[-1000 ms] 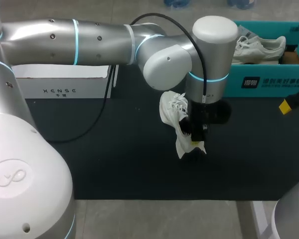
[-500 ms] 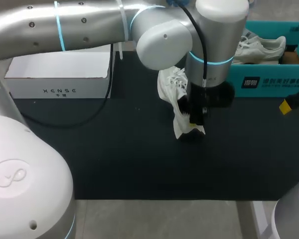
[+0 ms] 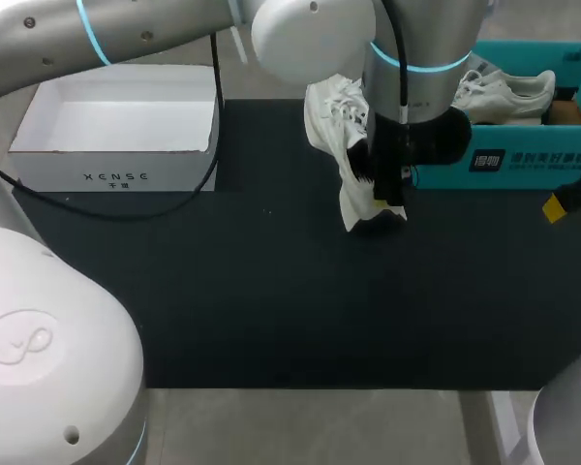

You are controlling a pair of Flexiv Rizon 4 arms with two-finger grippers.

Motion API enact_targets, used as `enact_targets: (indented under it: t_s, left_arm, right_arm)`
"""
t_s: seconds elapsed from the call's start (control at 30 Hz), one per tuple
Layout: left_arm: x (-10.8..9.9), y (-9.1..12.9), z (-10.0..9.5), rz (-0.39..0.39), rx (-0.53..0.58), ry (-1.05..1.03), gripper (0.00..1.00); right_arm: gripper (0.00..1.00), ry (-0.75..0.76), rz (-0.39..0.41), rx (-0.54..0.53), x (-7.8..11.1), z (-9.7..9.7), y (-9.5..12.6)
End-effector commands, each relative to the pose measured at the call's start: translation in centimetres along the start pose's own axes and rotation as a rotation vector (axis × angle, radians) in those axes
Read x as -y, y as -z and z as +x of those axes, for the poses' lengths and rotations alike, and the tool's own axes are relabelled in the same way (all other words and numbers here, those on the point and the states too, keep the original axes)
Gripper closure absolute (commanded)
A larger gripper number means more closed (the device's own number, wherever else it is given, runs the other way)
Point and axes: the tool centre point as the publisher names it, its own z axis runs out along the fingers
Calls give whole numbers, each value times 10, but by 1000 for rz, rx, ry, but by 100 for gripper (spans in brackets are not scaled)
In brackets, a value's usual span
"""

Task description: Take the shoe out of the shoebox, open the shoe tongue, remove and reinsert the insole, then place the shoe into the shoebox

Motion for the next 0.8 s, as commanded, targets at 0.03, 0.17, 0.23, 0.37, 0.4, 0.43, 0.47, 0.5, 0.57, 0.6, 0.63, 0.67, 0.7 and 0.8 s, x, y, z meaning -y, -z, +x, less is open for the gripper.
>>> enact_targets:
  t_s: [0.03,0.17,0.23,0.37,0.4,0.43,0.47,0.5,0.57,0.6,0.63,0.67,0.7,0.8]
  left_arm:
    - [-1,7,1,-2,5,0,100]
    - [-1,7,1,-2,5,0,100]
    - [-1,7,1,-2,5,0,100]
    - [-1,7,1,-2,5,0,100]
    - [-1,7,1,-2,5,0,100]
    - [-1,7,1,-2,5,0,100]
    - [-1,7,1,-2,5,0,100]
    - [-7,8,-10,-13,14,21,100]
    - [-15,10,-19,-34,26,42,100]
    - [-19,11,-25,-43,32,52,100]
    - [-24,12,-31,-45,32,55,100]
    - [-30,13,-40,-50,27,61,100]
    - [-35,11,-47,-57,26,74,100]
    - [-50,8,-69,-55,-15,95,100]
  right_arm:
    - [0,-1,6,-1,-3,0,-1]
    - [0,-1,6,-1,-3,0,-1]
    - [0,-1,6,-1,-3,0,-1]
    - [0,-1,6,-1,-3,0,-1]
    - [0,-1,6,-1,-3,0,-1]
    - [0,-1,6,-1,-3,0,-1]
    - [0,-1,6,-1,-3,0,-1]
    - [0,-1,6,-1,-3,0,-1]
    - [0,-1,6,-1,-3,0,-1]
    - [0,-1,6,-1,-3,0,-1]
    - [0,-1,6,-1,-3,0,-1]
    - [0,-1,6,-1,-3,0,-1]
    - [0,-1,6,-1,-3,0,-1]
    - [0,-1,6,-1,-3,0,-1]
